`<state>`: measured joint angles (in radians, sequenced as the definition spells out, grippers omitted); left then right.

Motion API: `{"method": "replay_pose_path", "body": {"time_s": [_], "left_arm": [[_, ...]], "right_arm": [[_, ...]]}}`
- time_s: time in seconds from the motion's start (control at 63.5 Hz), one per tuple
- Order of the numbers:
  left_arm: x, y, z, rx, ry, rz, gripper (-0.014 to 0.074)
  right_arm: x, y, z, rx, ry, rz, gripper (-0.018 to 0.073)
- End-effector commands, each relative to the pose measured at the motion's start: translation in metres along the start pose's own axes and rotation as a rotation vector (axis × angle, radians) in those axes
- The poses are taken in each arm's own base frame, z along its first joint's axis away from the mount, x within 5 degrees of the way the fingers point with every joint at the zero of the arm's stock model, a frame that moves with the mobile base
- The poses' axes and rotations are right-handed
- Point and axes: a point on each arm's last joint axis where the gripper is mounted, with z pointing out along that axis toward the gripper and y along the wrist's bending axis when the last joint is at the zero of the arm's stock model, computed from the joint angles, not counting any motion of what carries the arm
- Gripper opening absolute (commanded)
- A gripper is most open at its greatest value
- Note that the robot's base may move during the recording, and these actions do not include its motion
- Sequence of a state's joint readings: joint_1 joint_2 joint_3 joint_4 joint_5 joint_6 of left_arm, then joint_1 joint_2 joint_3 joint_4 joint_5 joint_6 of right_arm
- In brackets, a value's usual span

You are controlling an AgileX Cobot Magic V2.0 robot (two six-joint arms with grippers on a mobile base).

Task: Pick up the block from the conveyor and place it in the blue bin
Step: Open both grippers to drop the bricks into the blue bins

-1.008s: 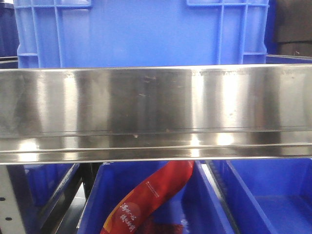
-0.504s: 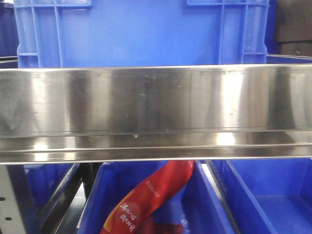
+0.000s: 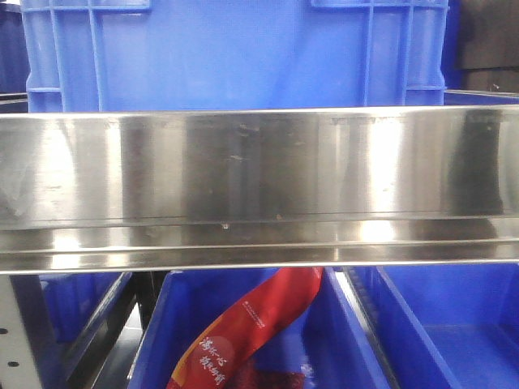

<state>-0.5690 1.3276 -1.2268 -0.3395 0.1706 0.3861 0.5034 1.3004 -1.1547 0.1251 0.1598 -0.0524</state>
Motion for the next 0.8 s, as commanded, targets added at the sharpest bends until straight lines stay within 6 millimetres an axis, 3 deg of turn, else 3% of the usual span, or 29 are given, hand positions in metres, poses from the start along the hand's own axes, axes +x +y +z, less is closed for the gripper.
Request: {"method": "replay_pose_path", "body": {"time_s": [0.0, 0.126, 0.22, 0.315, 0.472, 0.567, 0.63, 0.787], "left_arm": [[-0.005, -0.001, 0.000, -0.002, -0.032, -0.004, 0.0092], [-0.005, -0.001, 0.000, -0.002, -0.032, -0.004, 0.0283], [-0.005, -0.001, 0.000, -0.002, -0.032, -0.004, 0.0367], [-0.005, -0.001, 0.000, -0.002, -0.032, -0.004, 0.0394], [-0.006, -0.001, 0.000, -0.002, -0.033, -0.004, 0.0391], [-0.008, -0.001, -0.002, -0.005, -0.045, -0.004, 0.0379], [-0.012, -0.001, -0.009, -0.004, -0.062, -0.008, 0.0335], [-0.028, -0.002, -0.032, -0.002, -0.131, -0.033, 0.0057]], "right_arm": [[-0.004, 0.001, 0.001, -0.003, -0.030, -0.003, 0.0067], [-0.005, 0.001, 0.001, -0.003, -0.040, -0.003, 0.0267], [-0.005, 0.001, 0.001, -0.003, -0.038, -0.003, 0.0376], [-0.005, 0.001, 0.001, -0.003, -0.038, -0.003, 0.0424], [-0.005, 0.001, 0.001, -0.003, -0.038, -0.003, 0.0424], [-0.007, 0.002, -0.003, -0.004, -0.047, -0.003, 0.0373], [-0.010, 0.002, -0.008, -0.005, -0.054, -0.003, 0.0281], [-0.016, 0.003, -0.021, -0.010, -0.060, -0.003, -0.0017]]}}
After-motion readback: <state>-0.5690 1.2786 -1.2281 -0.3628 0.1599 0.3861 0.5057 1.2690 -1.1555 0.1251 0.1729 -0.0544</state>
